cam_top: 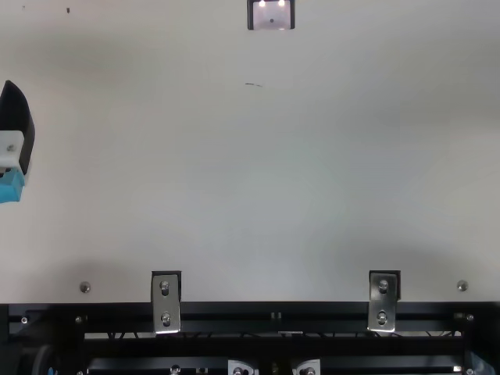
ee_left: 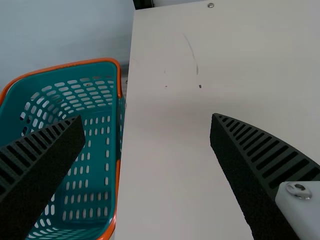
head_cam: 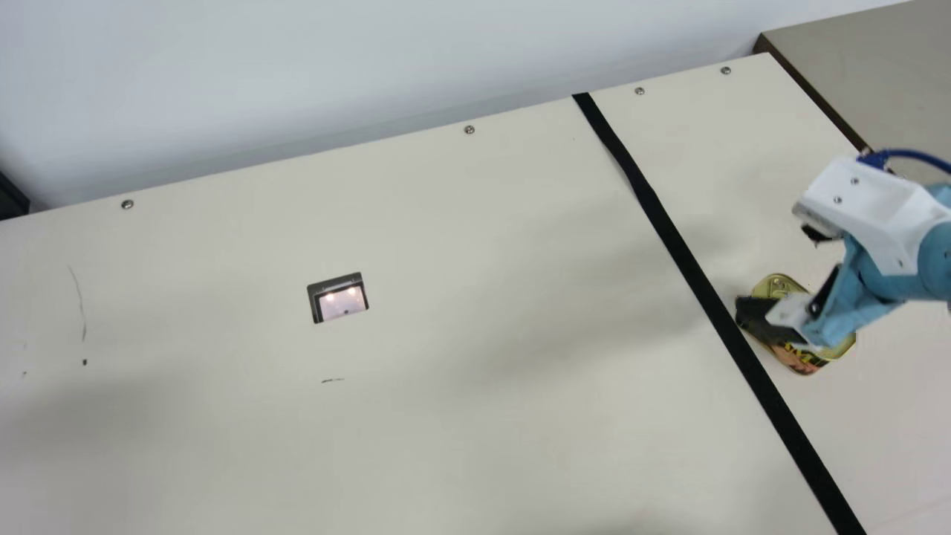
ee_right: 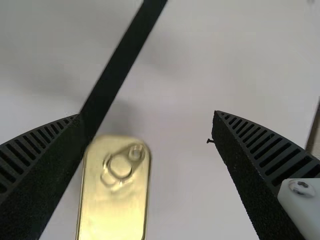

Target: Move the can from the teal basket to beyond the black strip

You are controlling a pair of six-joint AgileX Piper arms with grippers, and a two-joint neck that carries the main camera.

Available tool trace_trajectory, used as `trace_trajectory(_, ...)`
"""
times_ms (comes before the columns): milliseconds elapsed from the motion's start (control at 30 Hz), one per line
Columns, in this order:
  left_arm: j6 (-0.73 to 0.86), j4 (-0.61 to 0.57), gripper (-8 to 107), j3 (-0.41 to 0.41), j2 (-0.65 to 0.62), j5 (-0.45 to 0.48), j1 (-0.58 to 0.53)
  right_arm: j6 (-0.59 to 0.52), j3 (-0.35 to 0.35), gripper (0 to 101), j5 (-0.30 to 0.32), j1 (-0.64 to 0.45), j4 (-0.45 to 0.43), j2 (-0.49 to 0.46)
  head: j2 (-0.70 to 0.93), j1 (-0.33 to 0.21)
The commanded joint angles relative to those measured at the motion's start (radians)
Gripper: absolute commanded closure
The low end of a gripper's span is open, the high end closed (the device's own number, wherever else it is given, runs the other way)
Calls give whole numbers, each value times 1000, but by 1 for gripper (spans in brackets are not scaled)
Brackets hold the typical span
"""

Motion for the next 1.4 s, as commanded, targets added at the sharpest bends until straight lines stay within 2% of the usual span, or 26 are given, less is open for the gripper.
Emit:
trace_trajectory(0, 0, 0, 9, 0, 0, 0, 0, 18, -34, 0, 2, 92, 43, -32, -29, -32)
trace_trajectory(200, 0, 0, 9, 0, 0, 0, 0, 83, -135, 0, -6, 304, 144, -81, -29, -32)
trace_trajectory(367, 0, 0, 9, 0, 0, 0, 0, 127, -239, 0, -62, 486, 163, -49, -29, -32)
trace_trajectory(500, 0, 0, 9, 0, 0, 0, 0, 180, -344, 0, -100, 602, 107, 25, -29, -32)
trace_trajectory(633, 0, 0, 9, 0, 0, 0, 0, 254, -474, 0, -108, 685, 24, 117, -29, -32)
trace_trajectory(833, 0, 0, 9, 0, 0, 0, 0, 377, -682, 0, -58, 767, -147, 247, -29, -32)
trace_trajectory(1067, 0, 0, 9, 0, 0, 0, 0, 534, -887, 0, -8, 816, -179, 358, -29, -32)
trace_trajectory(1100, 0, 0, 9, 0, 0, 0, 0, 500, -801, 0, -20, 807, -162, 333, -29, -32)
trace_trajectory(1200, 0, 0, 9, 0, 0, 0, 0, 535, -868, 0, -5, 816, -180, 362, -29, -32)
trace_trajectory(1267, 0, 0, 9, 0, 0, 0, 0, 537, -887, 0, -2, 816, -180, 363, -29, -32)
trace_trajectory(1367, 0, 0, 9, 0, 0, 0, 0, 607, -897, 0, -9, 820, -178, 363, -29, -32)
